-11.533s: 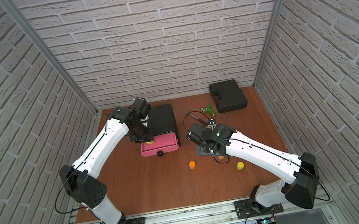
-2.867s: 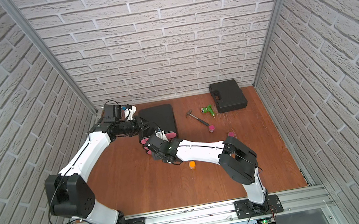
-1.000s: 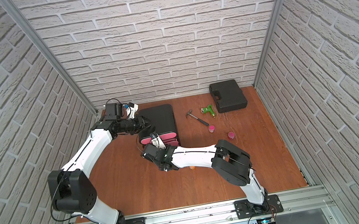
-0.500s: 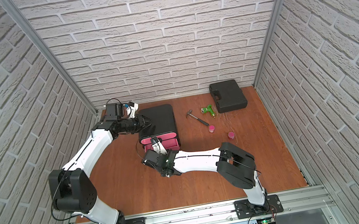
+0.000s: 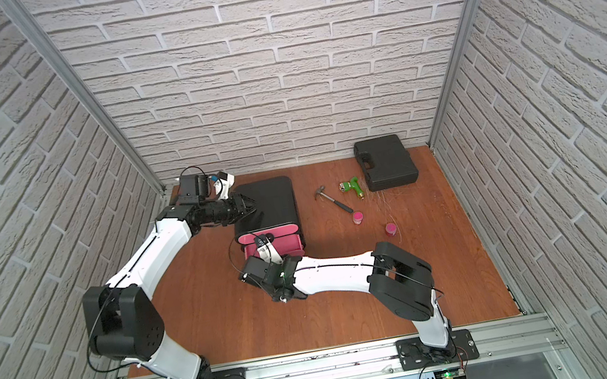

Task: Put the paint cans in the drawer according to color
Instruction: Open the drawer in the storage box, then pick up the paint can at the center of the board.

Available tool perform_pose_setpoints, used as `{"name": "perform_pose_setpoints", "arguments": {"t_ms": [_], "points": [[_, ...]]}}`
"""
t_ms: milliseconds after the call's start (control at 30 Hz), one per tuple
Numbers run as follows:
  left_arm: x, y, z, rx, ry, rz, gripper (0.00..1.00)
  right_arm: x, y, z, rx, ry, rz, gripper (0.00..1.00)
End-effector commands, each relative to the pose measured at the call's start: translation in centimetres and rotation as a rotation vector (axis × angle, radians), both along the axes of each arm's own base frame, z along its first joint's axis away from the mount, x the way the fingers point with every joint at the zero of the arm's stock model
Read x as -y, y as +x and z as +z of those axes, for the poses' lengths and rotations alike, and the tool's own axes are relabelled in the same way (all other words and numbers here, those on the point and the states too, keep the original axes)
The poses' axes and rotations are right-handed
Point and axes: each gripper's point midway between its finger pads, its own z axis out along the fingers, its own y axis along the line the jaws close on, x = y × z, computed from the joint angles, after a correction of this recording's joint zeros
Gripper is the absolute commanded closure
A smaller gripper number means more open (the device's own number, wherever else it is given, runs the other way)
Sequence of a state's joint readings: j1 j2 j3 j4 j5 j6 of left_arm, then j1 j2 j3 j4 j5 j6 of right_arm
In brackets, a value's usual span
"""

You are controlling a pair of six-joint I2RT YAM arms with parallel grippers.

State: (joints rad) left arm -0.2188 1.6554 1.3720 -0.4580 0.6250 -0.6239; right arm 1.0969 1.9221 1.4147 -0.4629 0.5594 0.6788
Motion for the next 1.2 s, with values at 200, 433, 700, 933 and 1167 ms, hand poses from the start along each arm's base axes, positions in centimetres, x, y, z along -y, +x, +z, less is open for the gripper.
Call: {"name": "perform_pose_setpoints", "arguments": {"t_ms": [200, 433, 700, 933, 1167], "points": [[-2.4, -4.2, -5.7, -0.331, 0.163, 0.062, 0.68, 1.9, -3.8, 5.9, -0.122, 0.12, 0.072, 0.16], [-1.5, -2.9, 0.8, -0.209, 0.071, 0.078, 0.63, 8.0, -5.9, 10.2, -0.117, 0.139, 0.026, 0.09], [-3.6, -4.3, 4.9, -0.129, 0.116, 0.186, 0.45, 19.6, -4.7, 8.8, -0.273, 0.113, -0.261, 0.13], [-7.6, -8.6, 5.1, -0.158, 0.255, 0.317, 0.32, 24.9, -3.5, 5.3, -0.419, 0.1, -0.382, 0.27], [-9.9, -11.7, 3.1, -0.209, 0.334, 0.391, 0.33, 26.4, -2.4, 2.4, -0.535, 0.104, -0.43, 0.42]]}}
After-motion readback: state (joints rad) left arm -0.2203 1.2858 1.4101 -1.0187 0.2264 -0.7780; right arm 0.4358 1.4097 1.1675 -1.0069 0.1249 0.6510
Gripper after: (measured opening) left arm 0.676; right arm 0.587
